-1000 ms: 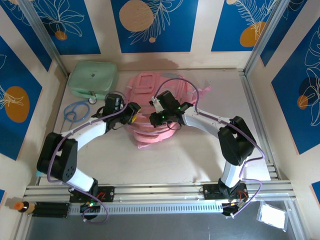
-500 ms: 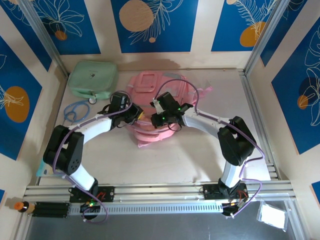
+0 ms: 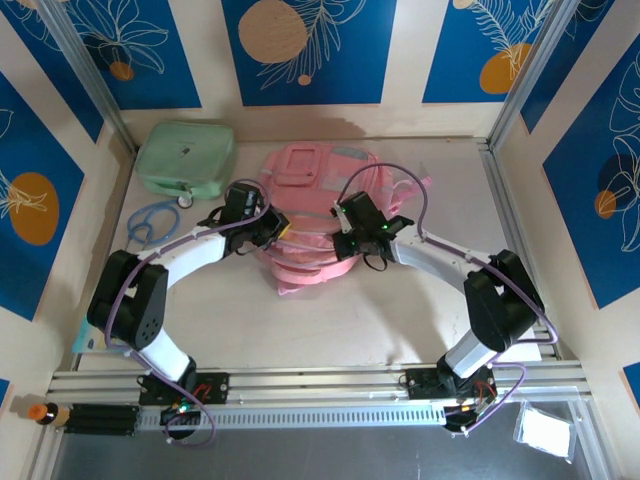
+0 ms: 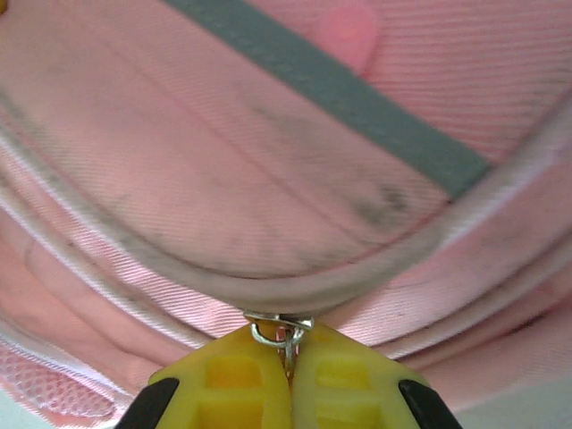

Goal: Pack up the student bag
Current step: Zip the student bag at the top-center of the table.

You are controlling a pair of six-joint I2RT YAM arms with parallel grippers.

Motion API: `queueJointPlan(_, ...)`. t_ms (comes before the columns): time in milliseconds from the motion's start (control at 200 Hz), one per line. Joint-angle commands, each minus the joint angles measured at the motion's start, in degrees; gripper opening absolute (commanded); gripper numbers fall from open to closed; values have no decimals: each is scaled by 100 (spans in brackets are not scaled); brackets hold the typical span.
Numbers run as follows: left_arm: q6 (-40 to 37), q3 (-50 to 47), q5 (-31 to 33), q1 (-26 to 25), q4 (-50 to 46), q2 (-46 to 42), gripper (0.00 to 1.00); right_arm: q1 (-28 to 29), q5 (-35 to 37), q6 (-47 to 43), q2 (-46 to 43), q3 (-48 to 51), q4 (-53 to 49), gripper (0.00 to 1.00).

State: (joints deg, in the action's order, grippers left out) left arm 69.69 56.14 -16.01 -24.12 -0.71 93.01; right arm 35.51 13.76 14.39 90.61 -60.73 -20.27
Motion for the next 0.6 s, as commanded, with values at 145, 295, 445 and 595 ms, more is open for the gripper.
queueJointPlan(145, -774, 394, 230, 213, -604, 139, 0, -455, 355, 160, -6, -319, -723, 14)
queueJointPlan(295, -1084, 538, 16, 257, -855, 270, 0, -778, 172, 158, 324, -794, -853, 15)
queueJointPlan(445, -1288, 617, -229, 259, -931, 395, 0, -952, 46, 152, 589, -1115, -781, 15)
queueJointPlan(595, -1417, 633, -503, 259, -830, 411, 0, -1195, 231, 808, 763, -1487, -1101, 25)
